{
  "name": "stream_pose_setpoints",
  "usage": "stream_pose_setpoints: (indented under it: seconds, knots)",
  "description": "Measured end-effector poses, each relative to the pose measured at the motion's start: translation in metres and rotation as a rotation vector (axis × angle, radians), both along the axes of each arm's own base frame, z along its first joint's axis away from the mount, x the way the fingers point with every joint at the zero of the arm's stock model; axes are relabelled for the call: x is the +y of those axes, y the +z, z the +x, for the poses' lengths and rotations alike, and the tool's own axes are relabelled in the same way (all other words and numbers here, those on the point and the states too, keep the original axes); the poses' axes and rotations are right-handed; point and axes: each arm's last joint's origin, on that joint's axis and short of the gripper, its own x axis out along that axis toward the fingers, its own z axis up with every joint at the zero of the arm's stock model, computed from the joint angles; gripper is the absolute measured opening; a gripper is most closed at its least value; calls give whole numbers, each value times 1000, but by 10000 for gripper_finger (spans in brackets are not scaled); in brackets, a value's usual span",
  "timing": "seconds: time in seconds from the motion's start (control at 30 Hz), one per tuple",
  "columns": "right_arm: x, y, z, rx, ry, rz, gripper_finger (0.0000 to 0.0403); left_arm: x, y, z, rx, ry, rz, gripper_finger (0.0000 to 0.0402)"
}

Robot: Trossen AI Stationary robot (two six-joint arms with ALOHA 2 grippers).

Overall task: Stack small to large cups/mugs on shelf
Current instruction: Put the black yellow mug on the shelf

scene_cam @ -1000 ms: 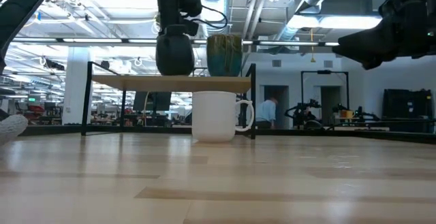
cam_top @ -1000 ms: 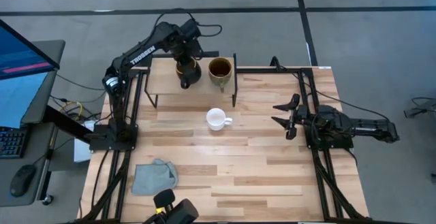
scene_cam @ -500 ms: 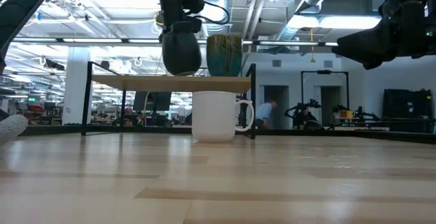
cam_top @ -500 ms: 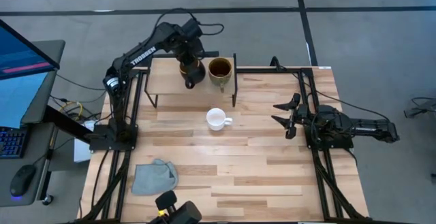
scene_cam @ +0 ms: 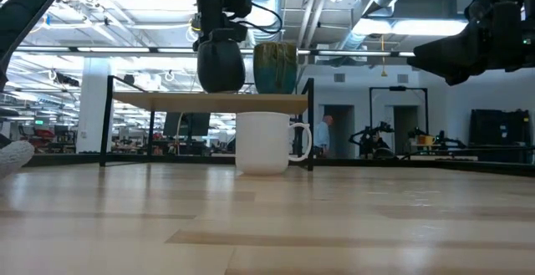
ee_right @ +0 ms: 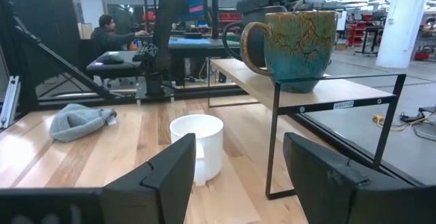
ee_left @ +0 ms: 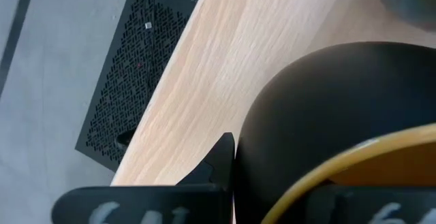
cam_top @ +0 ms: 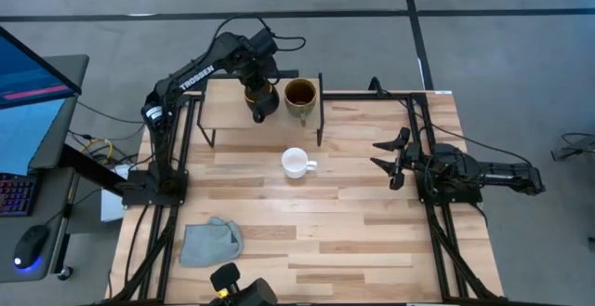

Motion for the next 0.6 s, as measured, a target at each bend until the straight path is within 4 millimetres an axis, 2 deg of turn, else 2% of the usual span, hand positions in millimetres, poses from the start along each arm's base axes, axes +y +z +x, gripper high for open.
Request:
stream_pose_setpoints:
  seconds: [0.6]
  knots:
    - [0,0,0,0,0,0,244,-1,0,0,-11,27,-21,12]
